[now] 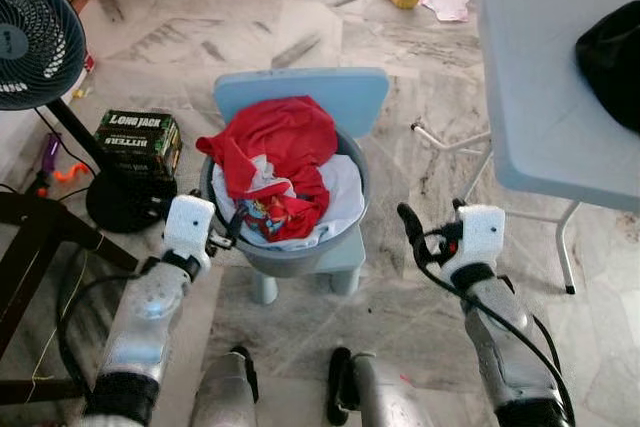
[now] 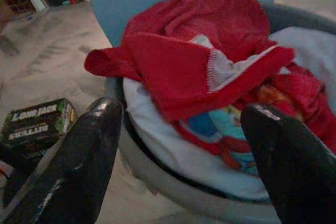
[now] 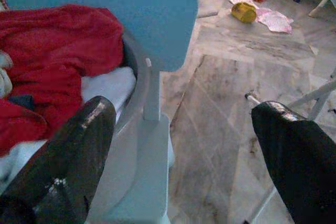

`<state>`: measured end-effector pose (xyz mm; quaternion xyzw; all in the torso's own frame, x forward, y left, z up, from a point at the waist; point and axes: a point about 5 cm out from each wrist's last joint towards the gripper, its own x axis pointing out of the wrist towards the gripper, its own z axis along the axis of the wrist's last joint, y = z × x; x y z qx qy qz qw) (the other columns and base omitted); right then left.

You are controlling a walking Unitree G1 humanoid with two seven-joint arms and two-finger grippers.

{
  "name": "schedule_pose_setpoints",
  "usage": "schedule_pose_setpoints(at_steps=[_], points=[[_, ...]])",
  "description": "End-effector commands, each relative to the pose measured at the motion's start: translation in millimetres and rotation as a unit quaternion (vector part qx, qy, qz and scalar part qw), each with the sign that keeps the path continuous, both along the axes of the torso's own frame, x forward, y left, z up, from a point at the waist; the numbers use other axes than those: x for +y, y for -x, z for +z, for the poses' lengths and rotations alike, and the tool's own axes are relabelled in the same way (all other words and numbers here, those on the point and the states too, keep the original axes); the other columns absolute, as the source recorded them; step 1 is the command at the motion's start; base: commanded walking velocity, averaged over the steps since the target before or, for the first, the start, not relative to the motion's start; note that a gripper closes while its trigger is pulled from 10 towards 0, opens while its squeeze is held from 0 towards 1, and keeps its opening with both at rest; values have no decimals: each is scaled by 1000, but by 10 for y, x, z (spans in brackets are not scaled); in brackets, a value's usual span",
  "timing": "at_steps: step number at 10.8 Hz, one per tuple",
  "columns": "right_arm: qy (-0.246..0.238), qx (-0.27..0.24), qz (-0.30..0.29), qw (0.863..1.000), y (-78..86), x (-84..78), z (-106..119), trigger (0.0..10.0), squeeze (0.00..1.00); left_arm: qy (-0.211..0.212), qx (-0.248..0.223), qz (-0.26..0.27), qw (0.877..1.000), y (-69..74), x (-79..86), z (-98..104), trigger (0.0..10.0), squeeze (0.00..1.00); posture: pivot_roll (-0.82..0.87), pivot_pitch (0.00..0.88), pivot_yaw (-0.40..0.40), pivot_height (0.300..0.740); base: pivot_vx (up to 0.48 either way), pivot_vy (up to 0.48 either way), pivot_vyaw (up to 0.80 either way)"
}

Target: Hang hanger

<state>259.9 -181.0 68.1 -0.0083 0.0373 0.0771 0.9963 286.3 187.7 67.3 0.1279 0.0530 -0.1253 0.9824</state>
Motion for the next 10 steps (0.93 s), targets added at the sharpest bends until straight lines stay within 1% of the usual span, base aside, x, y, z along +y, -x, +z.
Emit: schedule_pose_setpoints(at_steps=[1, 2, 3, 4, 6, 7, 8, 9, 10], points=[[5, 7, -7, 1000, 59, -78, -27, 10000, 0, -20, 10, -3, 1000, -25, 51, -31, 10000, 0, 4, 205, -55, 740, 0, 0, 0], [6, 9, -8, 1000, 88, -85, -30, 10000, 0, -30, 9, -10, 999, -92, 57, -5, 10000, 0, -6, 215, -63, 740, 0, 0, 0], [10, 13, 0, 1000, 140, -69, -30, 10000, 0, -39, 16, -14, 999, -189, 60, -2, 10000, 0, -27, 231, -74, 740, 0, 0, 0], [14, 18, 7, 1000, 190, -61, -30, 10000, 0, -50, 30, -20, 998, -254, 49, -36, 10000, 0, -45, 245, -84, 740, 0, 0, 0], [21, 23, 12, 999, 249, -96, -14, 10000, 0, -76, 58, -40, 995, -308, 1, -122, 10000, 0, -74, 261, -95, 740, 0, 0, 0], [23, 23, 11, 999, 255, -110, 2, 10000, 0, -81, 66, -41, 994, -316, -4, -148, 10000, 0, -83, 268, -101, 740, 0, 0, 0], [25, 25, 11, 999, 256, -124, 19, 10000, 0, -86, 77, -46, 992, -320, -18, -197, 980, 0, -85, 274, -109, 740, 0, 0, 0], [25, 26, 13, 999, 253, -118, 25, 10000, 0, -87, 78, -37, 992, -332, -12, -209, 0, 0, -85, 275, -111, 740, 0, 0, 0], [27, 27, 19, 999, 248, -98, 35, 10000, 0, -89, 72, -23, 993, -359, -10, -203, 0, 0, -97, 278, -127, 740, 0, 0, 0]])
